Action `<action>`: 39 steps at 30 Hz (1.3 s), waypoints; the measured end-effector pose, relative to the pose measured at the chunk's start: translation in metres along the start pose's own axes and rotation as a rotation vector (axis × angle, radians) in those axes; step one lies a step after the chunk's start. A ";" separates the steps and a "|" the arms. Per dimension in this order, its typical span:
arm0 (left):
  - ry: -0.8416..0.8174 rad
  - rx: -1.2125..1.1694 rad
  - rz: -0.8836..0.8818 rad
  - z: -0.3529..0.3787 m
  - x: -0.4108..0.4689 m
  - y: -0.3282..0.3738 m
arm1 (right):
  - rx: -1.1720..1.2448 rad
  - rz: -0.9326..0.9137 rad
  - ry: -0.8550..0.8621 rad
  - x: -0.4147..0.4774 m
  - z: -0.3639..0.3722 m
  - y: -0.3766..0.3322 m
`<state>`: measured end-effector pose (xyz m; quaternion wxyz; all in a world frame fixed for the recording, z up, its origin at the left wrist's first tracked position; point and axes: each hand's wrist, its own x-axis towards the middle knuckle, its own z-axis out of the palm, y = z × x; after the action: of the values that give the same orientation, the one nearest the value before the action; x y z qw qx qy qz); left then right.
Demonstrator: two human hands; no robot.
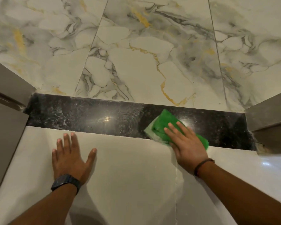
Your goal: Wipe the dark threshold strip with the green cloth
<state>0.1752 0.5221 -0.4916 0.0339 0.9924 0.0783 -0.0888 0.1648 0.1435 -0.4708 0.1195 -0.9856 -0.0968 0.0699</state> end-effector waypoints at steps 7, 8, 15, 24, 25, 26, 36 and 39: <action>-0.003 -0.005 -0.028 0.001 0.002 -0.001 | 0.007 0.385 0.107 0.055 0.013 -0.039; 0.001 -0.004 -0.031 0.002 0.002 -0.001 | 0.014 0.407 0.117 0.067 0.015 -0.050; 0.017 -0.009 -0.034 -0.002 0.002 -0.001 | 0.045 0.187 0.027 0.113 0.028 -0.132; 0.019 0.039 -0.032 -0.006 0.013 -0.030 | -0.066 -0.059 -0.051 0.059 0.020 -0.085; 0.024 0.032 -0.045 -0.007 0.014 -0.036 | -0.067 -0.034 -0.052 0.058 0.018 -0.080; 0.029 0.020 -0.061 -0.007 0.016 -0.042 | -0.062 0.005 -0.046 0.059 0.017 -0.077; 0.059 -0.056 -0.122 -0.008 0.017 -0.047 | -0.021 0.252 0.044 0.135 0.034 -0.152; 0.060 -0.071 -0.122 -0.009 0.018 -0.048 | -0.008 0.144 -0.003 0.166 0.041 -0.200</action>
<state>0.1870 0.5727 -0.4886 0.0613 0.9861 0.1429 -0.0581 0.2846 0.3771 -0.4793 0.1100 -0.9904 -0.0260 0.0796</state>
